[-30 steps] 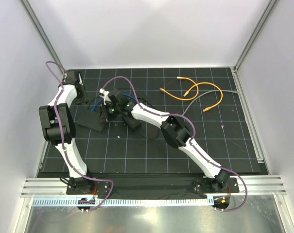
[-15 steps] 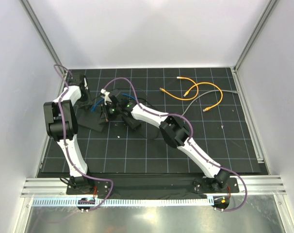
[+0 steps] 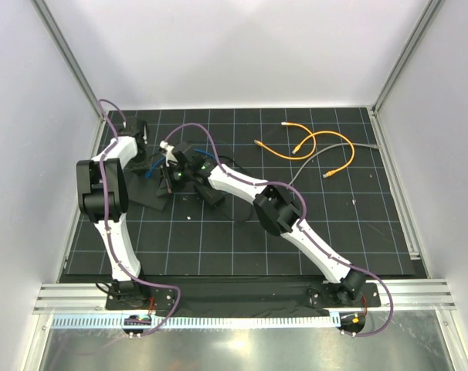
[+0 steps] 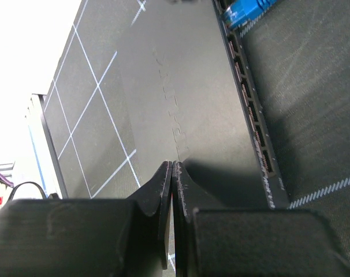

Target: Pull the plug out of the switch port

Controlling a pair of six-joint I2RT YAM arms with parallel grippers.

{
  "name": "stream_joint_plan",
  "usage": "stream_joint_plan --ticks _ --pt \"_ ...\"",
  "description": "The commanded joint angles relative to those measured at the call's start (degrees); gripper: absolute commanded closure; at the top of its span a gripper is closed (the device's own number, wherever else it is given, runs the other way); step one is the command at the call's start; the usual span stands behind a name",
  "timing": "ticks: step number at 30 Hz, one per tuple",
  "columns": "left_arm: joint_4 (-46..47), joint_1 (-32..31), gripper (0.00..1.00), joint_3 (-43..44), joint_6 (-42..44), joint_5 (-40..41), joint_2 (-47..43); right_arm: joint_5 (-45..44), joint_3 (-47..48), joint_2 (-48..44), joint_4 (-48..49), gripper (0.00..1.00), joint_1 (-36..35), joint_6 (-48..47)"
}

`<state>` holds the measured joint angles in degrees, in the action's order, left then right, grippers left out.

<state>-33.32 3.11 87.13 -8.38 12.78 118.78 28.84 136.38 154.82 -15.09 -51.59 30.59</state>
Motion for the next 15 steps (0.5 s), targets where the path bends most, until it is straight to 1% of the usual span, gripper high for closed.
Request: stream_joint_plan --ticks 1,4,5,6,10,12,13,15 --pt "-2.0 -0.83 0.83 1.46 1.0 4.71 0.05 1.57 3.19 0.65 0.59 0.92 -0.26 1.49" --pt "-2.8 -0.83 0.86 0.85 0.3 5.33 -0.22 2.71 3.28 0.65 1.2 0.92 -0.18 2.81" --pt "-3.5 -0.92 0.91 0.85 -0.05 5.68 -0.48 3.15 3.19 0.57 1.47 0.92 -0.09 3.24" --pt "-3.59 -0.92 0.92 0.67 -0.14 5.86 -0.48 3.67 3.02 0.39 1.56 0.92 -0.17 4.03" --pt "-3.51 -0.83 0.97 0.76 0.47 7.0 -0.48 5.0 0.74 -0.84 5.32 0.92 -0.17 6.75" --pt "-3.42 -0.92 0.97 0.85 0.38 6.83 -0.3 5.0 0.99 -0.4 6.12 0.92 -0.17 7.64" --pt "-3.33 -0.83 1.0 0.93 0.3 6.56 -0.3 5.0 1.69 0.04 6.04 0.92 -0.17 8.77" --pt "-3.07 -0.92 1.0 1.11 0.3 5.86 -0.22 4.47 2.49 1.62 5.87 0.93 -0.17 10.18"
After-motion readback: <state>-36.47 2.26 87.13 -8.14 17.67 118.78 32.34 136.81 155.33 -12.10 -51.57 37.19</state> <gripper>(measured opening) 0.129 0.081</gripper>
